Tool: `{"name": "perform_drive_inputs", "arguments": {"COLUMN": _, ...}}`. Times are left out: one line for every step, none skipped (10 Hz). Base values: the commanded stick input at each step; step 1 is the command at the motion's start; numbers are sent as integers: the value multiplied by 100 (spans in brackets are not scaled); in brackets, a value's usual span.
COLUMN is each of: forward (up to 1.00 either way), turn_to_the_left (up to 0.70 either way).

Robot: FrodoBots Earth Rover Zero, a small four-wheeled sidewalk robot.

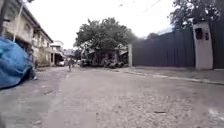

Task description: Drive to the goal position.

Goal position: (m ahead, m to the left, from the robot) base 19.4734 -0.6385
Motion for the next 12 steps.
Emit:
{"name": "perform_drive_inputs", "arguments": {"forward": 100, "turn_to_the_left": 0}}
{"name": "perform_drive_inputs", "arguments": {"forward": 100, "turn_to_the_left": 0}}
{"name": "perform_drive_inputs", "arguments": {"forward": 100, "turn_to_the_left": 0}}
{"name": "perform_drive_inputs", "arguments": {"forward": 100, "turn_to_the_left": 0}}
{"name": "perform_drive_inputs", "arguments": {"forward": 100, "turn_to_the_left": 0}}
{"name": "perform_drive_inputs", "arguments": {"forward": 100, "turn_to_the_left": 0}}
{"name": "perform_drive_inputs", "arguments": {"forward": 100, "turn_to_the_left": 0}}
{"name": "perform_drive_inputs", "arguments": {"forward": 100, "turn_to_the_left": 0}}
{"name": "perform_drive_inputs", "arguments": {"forward": 100, "turn_to_the_left": 0}}
{"name": "perform_drive_inputs", "arguments": {"forward": 100, "turn_to_the_left": 0}}
{"name": "perform_drive_inputs", "arguments": {"forward": 100, "turn_to_the_left": 0}}
{"name": "perform_drive_inputs", "arguments": {"forward": 100, "turn_to_the_left": 0}}
